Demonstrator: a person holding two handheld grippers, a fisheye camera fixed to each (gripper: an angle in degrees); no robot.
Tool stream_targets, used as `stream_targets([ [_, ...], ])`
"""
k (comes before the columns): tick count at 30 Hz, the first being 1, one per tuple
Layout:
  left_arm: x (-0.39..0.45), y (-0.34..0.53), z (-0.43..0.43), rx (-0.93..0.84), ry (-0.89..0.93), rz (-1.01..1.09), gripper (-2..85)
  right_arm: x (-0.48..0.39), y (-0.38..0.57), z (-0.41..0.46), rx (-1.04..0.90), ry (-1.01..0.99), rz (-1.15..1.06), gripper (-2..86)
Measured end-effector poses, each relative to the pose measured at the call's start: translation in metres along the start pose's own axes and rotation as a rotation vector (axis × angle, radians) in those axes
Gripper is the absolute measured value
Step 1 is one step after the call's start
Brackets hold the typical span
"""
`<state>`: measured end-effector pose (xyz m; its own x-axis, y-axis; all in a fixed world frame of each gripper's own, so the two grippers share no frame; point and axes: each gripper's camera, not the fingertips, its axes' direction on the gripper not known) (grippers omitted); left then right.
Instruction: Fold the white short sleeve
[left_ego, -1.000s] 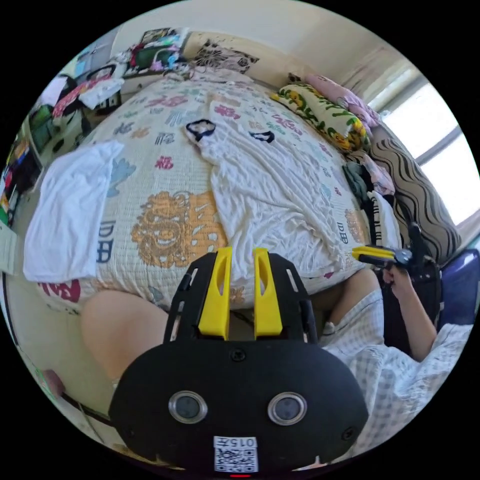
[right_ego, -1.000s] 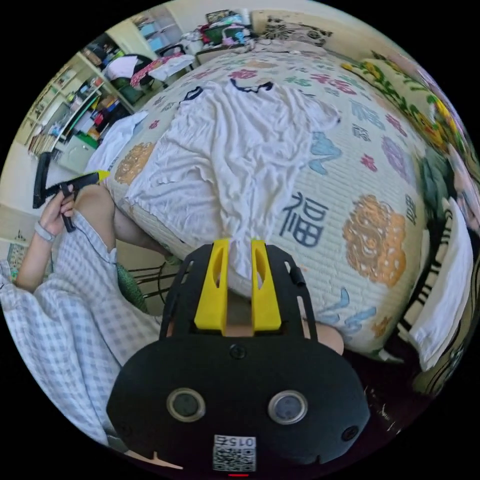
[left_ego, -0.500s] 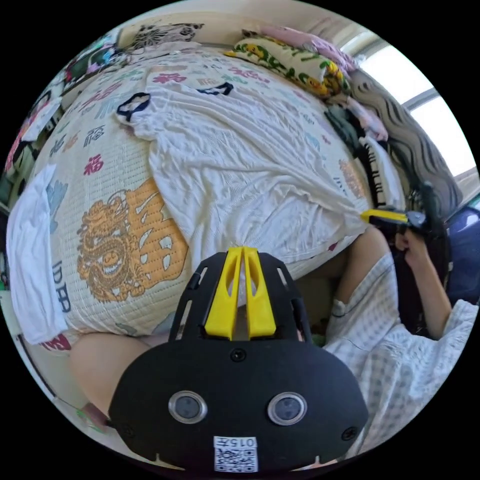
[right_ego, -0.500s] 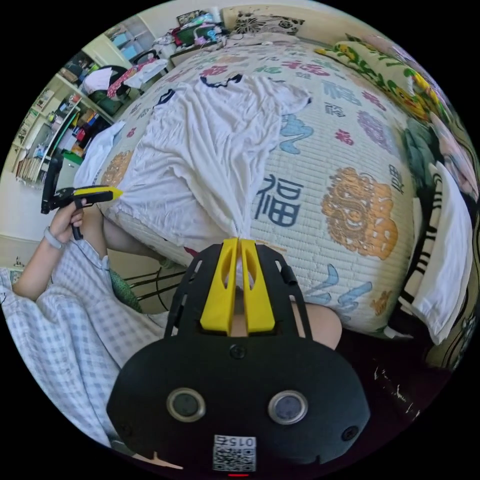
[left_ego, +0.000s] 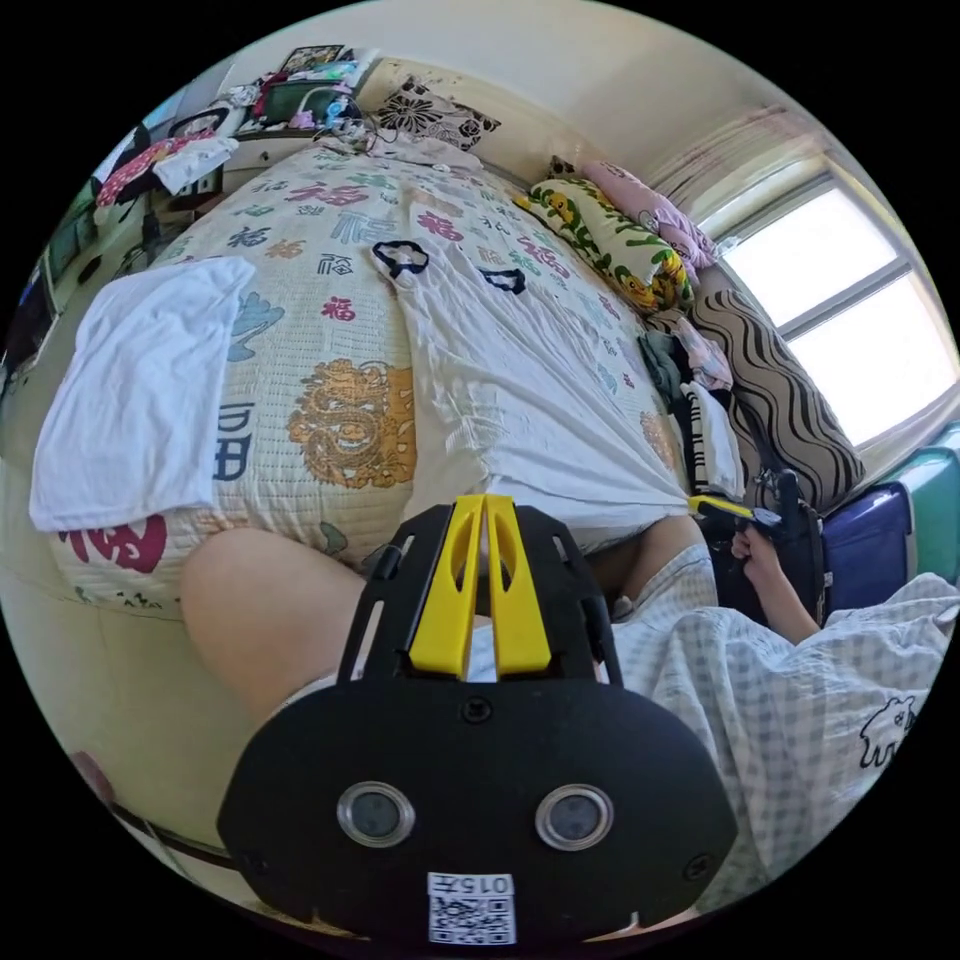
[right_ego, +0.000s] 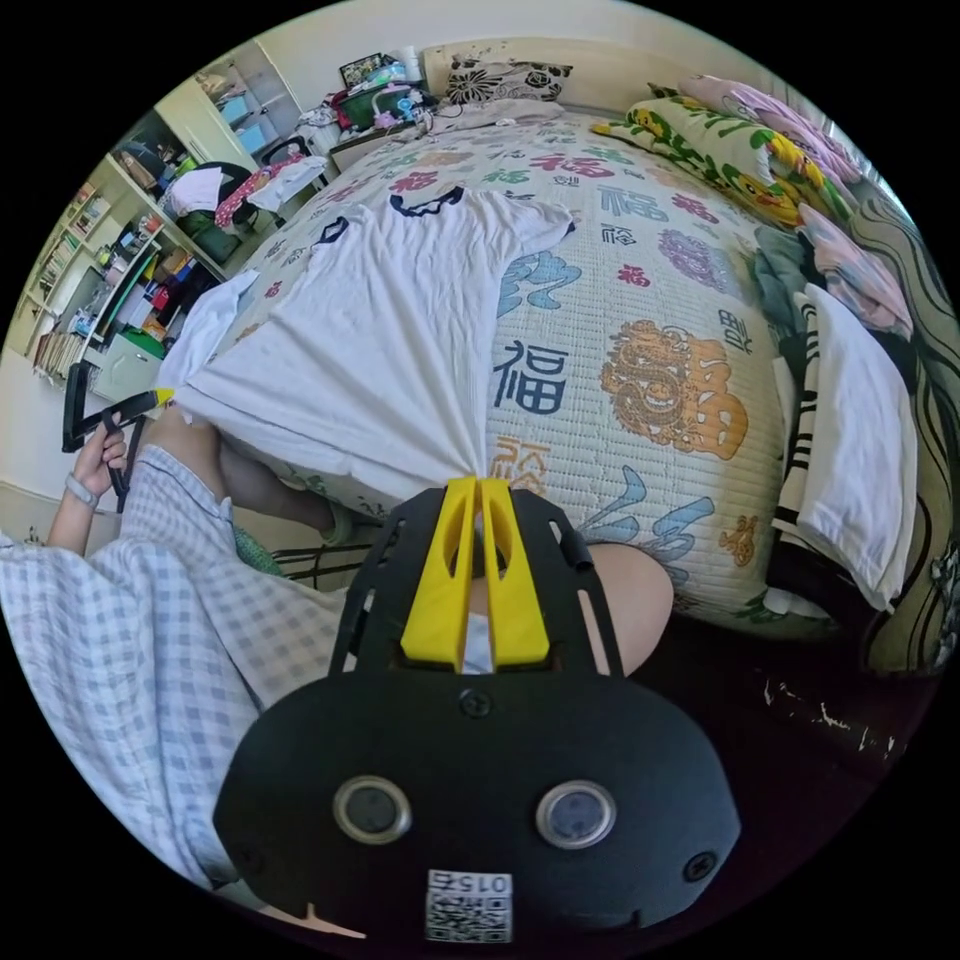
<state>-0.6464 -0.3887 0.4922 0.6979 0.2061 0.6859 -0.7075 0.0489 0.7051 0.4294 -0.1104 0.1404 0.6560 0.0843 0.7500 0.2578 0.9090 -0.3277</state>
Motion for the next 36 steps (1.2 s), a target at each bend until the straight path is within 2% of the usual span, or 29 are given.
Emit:
stream_targets([
  [3, 0.000, -0.003, 0.007, -0.039, 0.049, -0.030, -0.7, -0.004, 0.002, -0.005, 0.022, -0.031, 0.005, -0.9],
  [11, 0.059, -0.025, 0.031, -0.238, -0.128, 0.154, 2.4, -0.021, 0.000, -0.020, 0.056, 0.003, -0.042, -0.9],
  [17, 0.130, -0.047, 0.068, -0.309, -0.335, 0.423, 6.9, -0.019, -0.004, -0.034, 0.100, -0.028, -0.018, -0.8],
  [19, 0.145, -0.055, 0.098, -0.399, -0.408, 0.515, 7.5, -0.016, -0.008, -0.043, 0.133, -0.069, -0.004, -0.8],
  [24, 0.152, -0.068, 0.130, -0.480, -0.452, 0.547, 4.1, -0.018, -0.016, -0.056, 0.180, -0.107, -0.005, -0.8],
  [29, 0.142, -0.082, 0.083, -0.395, -0.323, 0.448, 0.0, -0.024, -0.023, -0.047, 0.136, -0.059, -0.027, -0.7],
  [36, 0.079, -0.088, -0.031, -0.130, -0.059, 0.157, -0.7, -0.033, -0.034, 0.001, -0.021, -0.085, -0.025, -0.6],
])
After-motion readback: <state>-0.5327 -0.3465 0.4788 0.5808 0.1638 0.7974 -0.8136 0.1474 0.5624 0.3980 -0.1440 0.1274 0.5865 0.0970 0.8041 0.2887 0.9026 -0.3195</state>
